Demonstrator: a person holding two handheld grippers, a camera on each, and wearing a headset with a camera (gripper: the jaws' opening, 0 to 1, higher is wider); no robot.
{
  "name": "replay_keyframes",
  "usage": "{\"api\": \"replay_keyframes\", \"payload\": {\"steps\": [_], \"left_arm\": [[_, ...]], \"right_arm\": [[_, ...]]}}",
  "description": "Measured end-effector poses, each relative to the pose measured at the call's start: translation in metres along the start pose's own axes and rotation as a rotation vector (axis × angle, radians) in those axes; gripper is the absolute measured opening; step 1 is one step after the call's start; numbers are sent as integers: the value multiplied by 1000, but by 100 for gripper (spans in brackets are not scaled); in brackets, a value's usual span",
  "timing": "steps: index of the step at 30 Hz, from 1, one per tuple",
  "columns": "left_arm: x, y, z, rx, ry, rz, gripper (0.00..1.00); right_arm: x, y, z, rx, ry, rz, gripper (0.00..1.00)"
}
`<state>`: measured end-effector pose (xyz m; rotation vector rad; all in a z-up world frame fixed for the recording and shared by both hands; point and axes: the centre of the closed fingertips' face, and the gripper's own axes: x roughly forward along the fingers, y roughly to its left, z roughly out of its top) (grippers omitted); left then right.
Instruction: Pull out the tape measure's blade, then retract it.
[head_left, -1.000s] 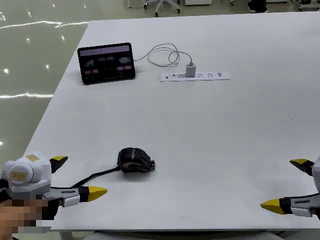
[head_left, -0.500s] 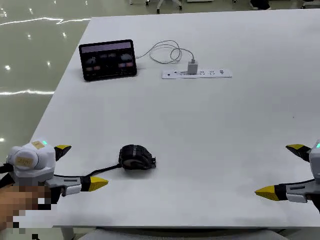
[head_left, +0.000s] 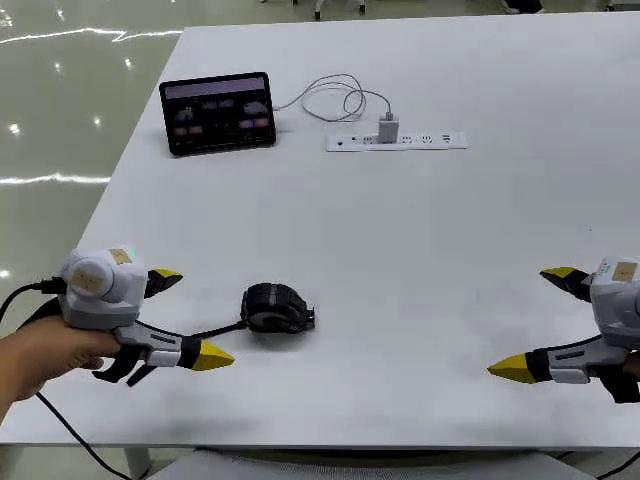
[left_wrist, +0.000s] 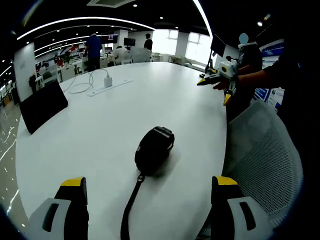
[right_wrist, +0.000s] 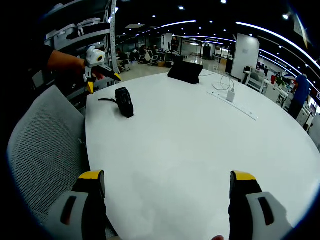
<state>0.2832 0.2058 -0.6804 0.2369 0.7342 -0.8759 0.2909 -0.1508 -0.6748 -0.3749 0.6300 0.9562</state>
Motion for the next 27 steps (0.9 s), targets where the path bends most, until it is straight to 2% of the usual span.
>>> {"api": "replay_keyframes", "payload": {"steps": [4, 8, 11, 14, 17, 27], "left_arm": [[5, 0, 4, 23, 20, -19, 100], [12, 1, 8, 70, 60, -47, 100], [15, 2, 9, 91, 115, -61, 100], [19, 2, 22, 128, 111, -67, 99], [24, 4, 30, 149, 118, -77, 99], [42, 2, 39, 262, 181, -119, 98]], "right_arm": [[5, 6, 3, -6, 4, 21, 100], [13, 12, 4, -21, 13, 46, 100], [19, 15, 11, -64, -9, 58, 100], [25, 19, 16, -68, -2, 76, 100], [30, 20, 19, -103, 0, 80, 100], [49, 28, 28, -141, 14, 134, 100]]}}
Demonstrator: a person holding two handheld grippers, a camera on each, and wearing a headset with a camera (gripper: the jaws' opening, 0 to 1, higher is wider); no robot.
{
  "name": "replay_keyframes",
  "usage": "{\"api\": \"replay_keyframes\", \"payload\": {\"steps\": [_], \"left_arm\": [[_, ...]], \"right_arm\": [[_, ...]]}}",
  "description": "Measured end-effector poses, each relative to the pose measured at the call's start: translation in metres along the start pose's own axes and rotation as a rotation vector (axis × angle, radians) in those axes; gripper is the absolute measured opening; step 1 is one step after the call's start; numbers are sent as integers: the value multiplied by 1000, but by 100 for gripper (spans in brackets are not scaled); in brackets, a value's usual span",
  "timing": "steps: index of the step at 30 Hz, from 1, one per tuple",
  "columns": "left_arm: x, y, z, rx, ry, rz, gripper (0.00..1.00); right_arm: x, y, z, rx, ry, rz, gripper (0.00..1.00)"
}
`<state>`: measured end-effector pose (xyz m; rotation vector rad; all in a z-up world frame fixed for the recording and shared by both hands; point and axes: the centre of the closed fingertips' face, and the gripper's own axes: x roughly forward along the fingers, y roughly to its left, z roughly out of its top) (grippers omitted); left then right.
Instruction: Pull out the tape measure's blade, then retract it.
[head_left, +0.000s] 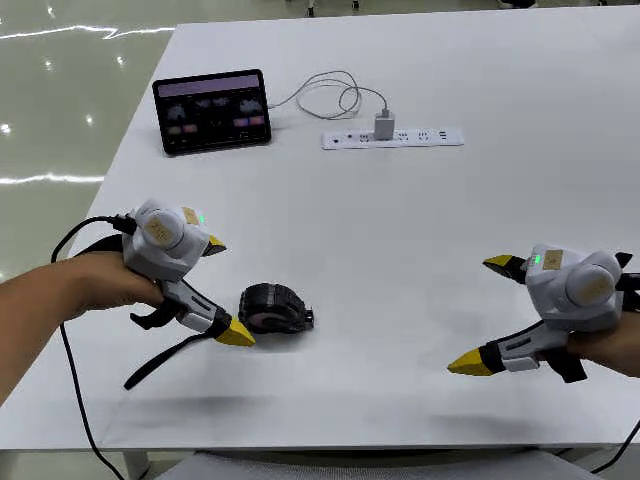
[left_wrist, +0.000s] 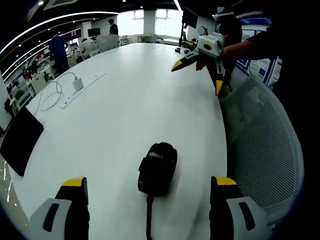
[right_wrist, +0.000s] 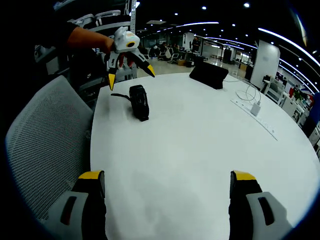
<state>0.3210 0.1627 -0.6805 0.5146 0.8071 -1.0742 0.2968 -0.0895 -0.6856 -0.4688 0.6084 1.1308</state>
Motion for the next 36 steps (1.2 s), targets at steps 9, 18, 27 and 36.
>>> {"api": "replay_keyframes", "payload": {"steps": [9, 18, 27, 36], "left_arm": [[7, 2, 7, 41, 40, -26, 90], [18, -1, 6, 86, 89, -48, 87], [36, -10, -3, 164, 171, -98, 71], [45, -21, -4, 173, 193, -151, 61]], "right_arm": [[18, -1, 12, -53, -4, 37, 100], [38, 7, 27, -102, -35, 88, 97], [76, 18, 47, -110, -16, 148, 95], [95, 19, 76, -113, -54, 197, 90]]}}
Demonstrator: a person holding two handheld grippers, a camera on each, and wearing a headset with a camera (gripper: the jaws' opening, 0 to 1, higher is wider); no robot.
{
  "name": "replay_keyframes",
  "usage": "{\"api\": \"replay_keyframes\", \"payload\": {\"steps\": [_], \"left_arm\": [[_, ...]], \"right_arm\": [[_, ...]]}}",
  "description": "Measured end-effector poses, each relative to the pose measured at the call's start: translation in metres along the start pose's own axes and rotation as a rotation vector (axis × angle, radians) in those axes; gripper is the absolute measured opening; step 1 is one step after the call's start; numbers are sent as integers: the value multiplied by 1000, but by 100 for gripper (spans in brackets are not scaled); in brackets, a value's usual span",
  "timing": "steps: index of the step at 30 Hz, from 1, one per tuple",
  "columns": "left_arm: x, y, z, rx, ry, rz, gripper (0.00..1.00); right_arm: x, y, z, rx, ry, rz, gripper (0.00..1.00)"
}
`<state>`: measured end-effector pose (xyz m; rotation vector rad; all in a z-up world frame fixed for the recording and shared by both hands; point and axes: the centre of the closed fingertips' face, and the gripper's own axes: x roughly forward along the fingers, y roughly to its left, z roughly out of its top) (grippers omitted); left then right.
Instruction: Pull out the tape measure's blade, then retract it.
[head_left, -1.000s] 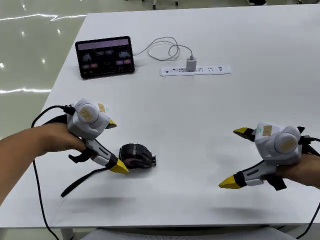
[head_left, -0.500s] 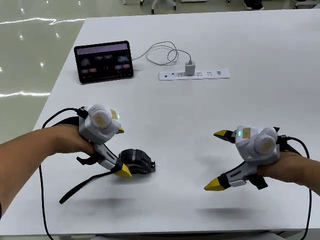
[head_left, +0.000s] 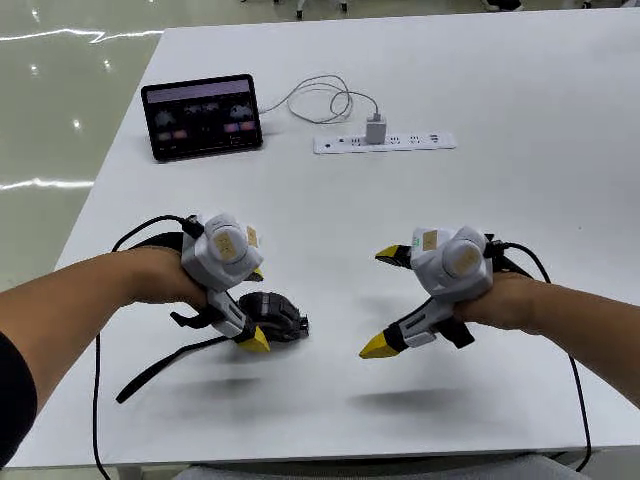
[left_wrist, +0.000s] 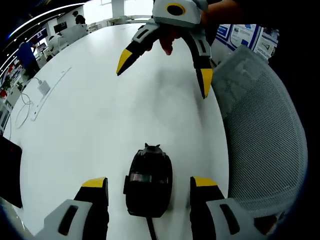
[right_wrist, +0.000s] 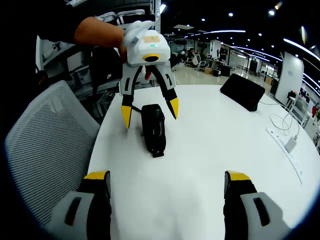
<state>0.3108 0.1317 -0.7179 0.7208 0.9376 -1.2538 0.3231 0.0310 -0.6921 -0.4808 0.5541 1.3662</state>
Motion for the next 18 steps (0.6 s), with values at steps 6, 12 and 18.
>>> {"api": "replay_keyframes", "payload": {"steps": [6, 12, 18], "left_arm": [[7, -3, -2, 27, 30, -25, 51], [12, 5, -7, 80, 57, 0, 38], [11, 5, -7, 106, 55, -17, 35]], "right_arm": [[12, 1, 6, -27, 16, 18, 88], [20, 10, 8, -43, 24, 40, 87], [28, 14, 6, -74, 42, 51, 82]]}}
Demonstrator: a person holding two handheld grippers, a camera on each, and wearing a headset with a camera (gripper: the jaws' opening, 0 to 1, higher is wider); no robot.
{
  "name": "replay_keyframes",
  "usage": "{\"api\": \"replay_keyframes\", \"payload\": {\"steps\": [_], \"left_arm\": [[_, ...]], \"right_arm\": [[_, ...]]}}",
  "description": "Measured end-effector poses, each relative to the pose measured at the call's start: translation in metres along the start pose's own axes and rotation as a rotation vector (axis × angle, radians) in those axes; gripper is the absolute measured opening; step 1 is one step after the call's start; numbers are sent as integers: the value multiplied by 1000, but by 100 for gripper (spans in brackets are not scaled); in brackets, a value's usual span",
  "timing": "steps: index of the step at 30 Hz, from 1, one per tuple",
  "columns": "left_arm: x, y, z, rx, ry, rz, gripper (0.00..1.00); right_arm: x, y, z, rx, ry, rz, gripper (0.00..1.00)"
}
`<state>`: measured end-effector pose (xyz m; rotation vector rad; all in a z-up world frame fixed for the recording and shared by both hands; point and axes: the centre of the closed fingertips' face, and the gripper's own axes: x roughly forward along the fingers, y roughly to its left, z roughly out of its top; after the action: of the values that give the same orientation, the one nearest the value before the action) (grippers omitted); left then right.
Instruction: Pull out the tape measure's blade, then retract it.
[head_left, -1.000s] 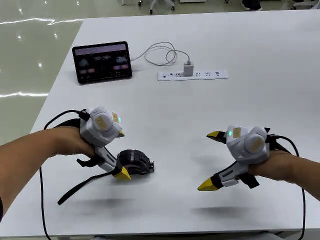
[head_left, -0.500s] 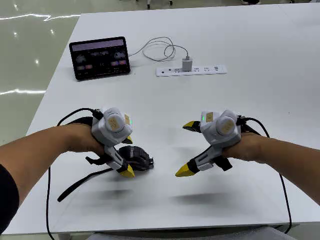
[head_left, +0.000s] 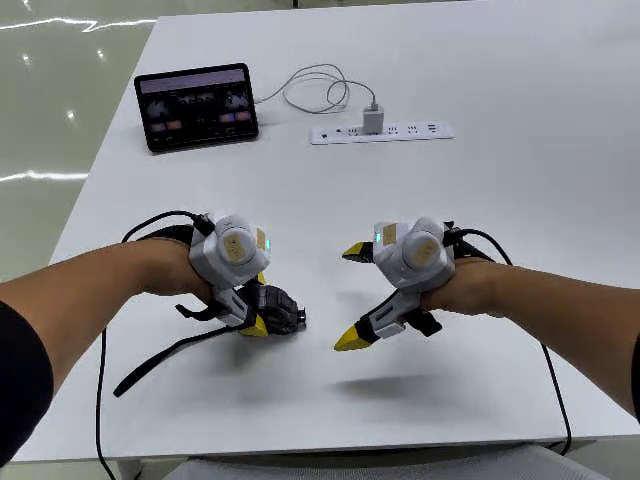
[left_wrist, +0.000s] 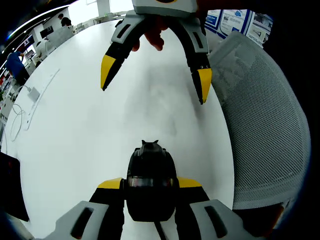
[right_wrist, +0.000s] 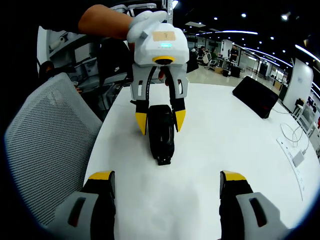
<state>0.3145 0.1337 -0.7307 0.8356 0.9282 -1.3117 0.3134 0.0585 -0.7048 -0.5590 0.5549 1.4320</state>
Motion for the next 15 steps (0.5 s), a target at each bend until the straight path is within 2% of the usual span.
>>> {"api": "replay_keyframes", "payload": {"steps": [3, 12, 15], "left_arm": [[1, -2, -1, 56, 12, -6, 35], [3, 0, -3, 44, 34, -12, 35], [3, 0, -3, 35, 42, -11, 34]], "right_arm": [[3, -1, 4, -11, -7, -7, 78], [20, 0, 14, -6, -18, 19, 70], [25, 2, 17, -16, -22, 34, 64]]}}
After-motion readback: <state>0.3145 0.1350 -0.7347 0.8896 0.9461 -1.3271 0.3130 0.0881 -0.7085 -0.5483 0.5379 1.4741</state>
